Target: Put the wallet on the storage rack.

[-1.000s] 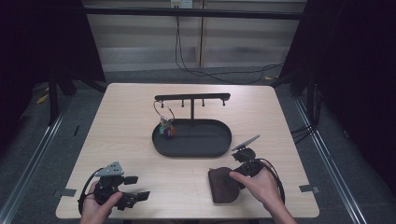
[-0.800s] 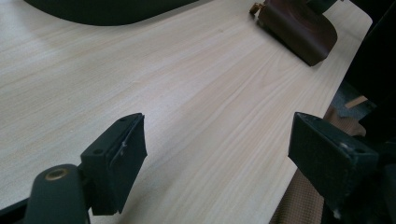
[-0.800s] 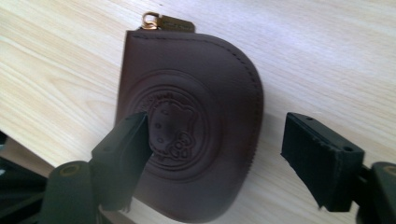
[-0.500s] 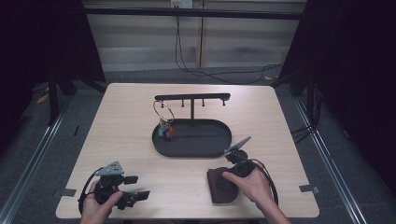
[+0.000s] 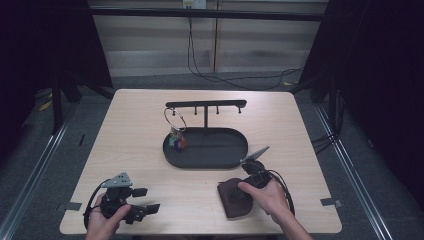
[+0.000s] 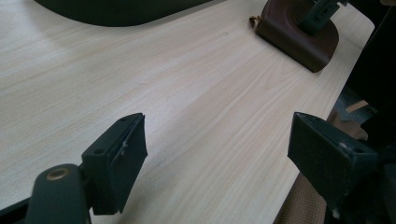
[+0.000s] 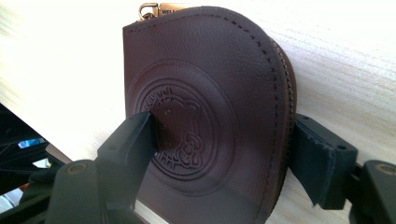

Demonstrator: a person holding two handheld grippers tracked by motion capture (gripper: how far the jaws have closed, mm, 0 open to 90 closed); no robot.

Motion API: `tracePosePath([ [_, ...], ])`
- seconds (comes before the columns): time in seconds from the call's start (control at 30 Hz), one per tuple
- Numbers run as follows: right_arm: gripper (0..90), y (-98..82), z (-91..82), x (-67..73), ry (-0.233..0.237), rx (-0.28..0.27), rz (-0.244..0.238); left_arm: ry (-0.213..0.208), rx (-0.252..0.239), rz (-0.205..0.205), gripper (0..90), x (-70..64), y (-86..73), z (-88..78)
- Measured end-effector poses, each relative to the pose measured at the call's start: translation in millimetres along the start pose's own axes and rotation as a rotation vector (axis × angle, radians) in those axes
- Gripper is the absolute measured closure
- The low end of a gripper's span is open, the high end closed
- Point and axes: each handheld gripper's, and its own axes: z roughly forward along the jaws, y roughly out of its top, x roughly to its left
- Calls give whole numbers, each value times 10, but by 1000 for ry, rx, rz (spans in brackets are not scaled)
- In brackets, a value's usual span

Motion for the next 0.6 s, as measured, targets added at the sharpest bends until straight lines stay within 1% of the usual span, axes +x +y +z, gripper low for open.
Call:
tracePosePath([
  [0.13, 298, 7, -24, 45, -22, -1, -16, -1, -1, -1, 196, 3, -2, 1],
  [0.17, 327, 12, -39, 55, -28, -13, -21, -3, -2, -3, 196, 4, -2, 1],
  [0.2, 432, 25, -110, 61, -25, -42, -16, -4, -2, -5, 196, 5, -2, -2],
  [0.23, 432, 25, -110, 61, -25, -42, -16, -4, -2, -5, 196, 6, -3, -3],
  [0.3, 510, 36, -175, 74, -19, -60, -18, -4, -1, -6, 196, 7, -3, -2],
  [0.33, 531, 44, -203, 92, -22, -61, -22, -5, 0, -5, 196, 7, -3, -2],
  [0.43, 552, 62, -226, 144, -37, -55, -38, -7, 0, -7, 196, 2, -4, -1],
  [0.47, 576, 70, -233, 165, -46, -51, -49, -4, 0, -5, 196, 4, -4, -1],
  [0.5, 617, 78, -257, 176, -35, -63, -53, -4, 2, -5, 196, 7, -4, -1],
  [0.53, 675, 82, -331, 210, -5, -92, -67, -4, 1, -6, 197, 7, -4, -2],
  [0.57, 675, 82, -331, 210, -5, -92, -67, 1, -2, -4, 197, 10, -4, -6],
  [0.6, 678, 84, -358, 236, -17, -95, -79, 0, -9, -9, 201, 8, -3, -8],
])
